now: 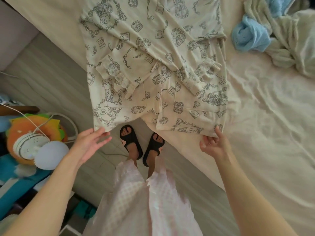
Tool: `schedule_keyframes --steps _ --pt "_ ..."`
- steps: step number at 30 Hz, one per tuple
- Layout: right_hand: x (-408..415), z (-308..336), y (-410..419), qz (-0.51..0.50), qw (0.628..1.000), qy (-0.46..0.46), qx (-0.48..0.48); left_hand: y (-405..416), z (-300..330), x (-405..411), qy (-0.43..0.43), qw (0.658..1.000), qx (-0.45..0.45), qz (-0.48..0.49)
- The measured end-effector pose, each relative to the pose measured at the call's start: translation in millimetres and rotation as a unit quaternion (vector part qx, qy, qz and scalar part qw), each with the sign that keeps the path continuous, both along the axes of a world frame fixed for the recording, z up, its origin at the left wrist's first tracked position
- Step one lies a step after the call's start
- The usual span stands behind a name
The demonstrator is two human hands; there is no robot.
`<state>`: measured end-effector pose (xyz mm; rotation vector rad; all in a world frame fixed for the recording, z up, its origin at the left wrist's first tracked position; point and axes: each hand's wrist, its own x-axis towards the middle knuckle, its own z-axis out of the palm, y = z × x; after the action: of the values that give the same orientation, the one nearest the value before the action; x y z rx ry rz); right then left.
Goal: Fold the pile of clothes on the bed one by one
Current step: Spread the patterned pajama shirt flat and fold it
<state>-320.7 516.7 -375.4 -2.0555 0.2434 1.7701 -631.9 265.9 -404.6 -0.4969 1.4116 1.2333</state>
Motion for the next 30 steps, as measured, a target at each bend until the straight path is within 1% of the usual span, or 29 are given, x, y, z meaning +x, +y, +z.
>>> schedule_keyframes --steps 1,3,5,7,11,13,16,21,23,26,30 --pt "-1 -1 -1 -0.007 1.000 0.003 0.006 1 2 2 0.015 1.000 -0.007 0.016" --pt "-4 0 -5 -0.013 1.000 0.000 0.026 3 8 4 0.047 0.996 -0.014 0.080" --pt "-5 2 -9 -0.046 0.997 0.012 0.060 6 18 7 0.060 0.985 0.001 0.162" --pt "-5 8 -13 -0.070 0.993 0.024 0.089 10 30 11 0.071 0.975 0.007 0.212" --pt "1 27 -18 -0.051 0.991 -0.001 0.122 16 55 23 0.129 0.964 -0.030 0.229" --pt "8 38 -19 -0.037 0.989 -0.014 0.141 18 69 28 0.143 0.959 -0.035 0.241" --pt "17 54 -20 -0.023 0.987 -0.028 0.157 17 89 39 0.158 0.959 -0.034 0.231" --pt "26 75 -27 -0.002 0.990 -0.052 0.128 12 115 59 0.149 0.960 -0.061 0.229" --pt "25 82 -24 0.010 0.993 -0.044 0.111 18 124 57 0.153 0.960 -0.068 0.223" --pt "15 94 -3 -0.006 0.992 -0.014 0.124 37 136 41 0.158 0.957 -0.043 0.238" --pt "-9 111 37 -0.042 0.982 0.043 0.178 76 151 9 0.153 0.951 0.029 0.266"
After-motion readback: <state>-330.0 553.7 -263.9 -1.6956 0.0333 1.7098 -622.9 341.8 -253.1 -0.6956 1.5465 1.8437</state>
